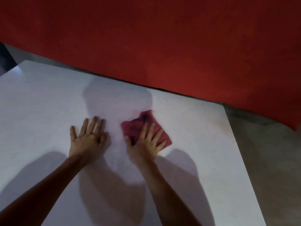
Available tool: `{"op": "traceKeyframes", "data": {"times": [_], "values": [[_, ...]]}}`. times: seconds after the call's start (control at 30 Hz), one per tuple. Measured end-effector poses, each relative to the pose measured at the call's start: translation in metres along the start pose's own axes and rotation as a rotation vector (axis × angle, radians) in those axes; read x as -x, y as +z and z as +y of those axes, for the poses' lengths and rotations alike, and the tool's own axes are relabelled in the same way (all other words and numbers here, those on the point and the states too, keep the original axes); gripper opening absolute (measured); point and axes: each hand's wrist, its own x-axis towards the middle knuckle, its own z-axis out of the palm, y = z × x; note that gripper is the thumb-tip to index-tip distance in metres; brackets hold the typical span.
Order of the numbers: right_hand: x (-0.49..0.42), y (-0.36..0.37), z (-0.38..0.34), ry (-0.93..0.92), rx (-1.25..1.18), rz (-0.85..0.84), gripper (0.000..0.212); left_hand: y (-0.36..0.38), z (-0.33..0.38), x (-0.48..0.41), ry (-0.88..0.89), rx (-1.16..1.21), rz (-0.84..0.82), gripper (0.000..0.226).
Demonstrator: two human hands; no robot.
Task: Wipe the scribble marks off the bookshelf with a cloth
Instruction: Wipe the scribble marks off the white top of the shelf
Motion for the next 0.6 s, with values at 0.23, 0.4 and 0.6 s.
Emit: {"op": "traceKeyframes", "data": {"times": [0.23,0.4,0.6], "values": [[-0.057,-0.003,0.086,-0.256,-0.017,0.009,0.07,-0.001,-0.004,-0.007,0.039,0.018,0.005,0.084],[-0.175,-0.021,0.1,0.313,-0.081,-0.149,0.067,-0.002,0.001,-0.007,0.035,0.064,0.054,0.072],[-0.141,0.014,-0.065,-0.278,-0.112,-0.161,0.064,0.0,-0.003,-0.011,0.034,0.017,0.074,0.067]]}}
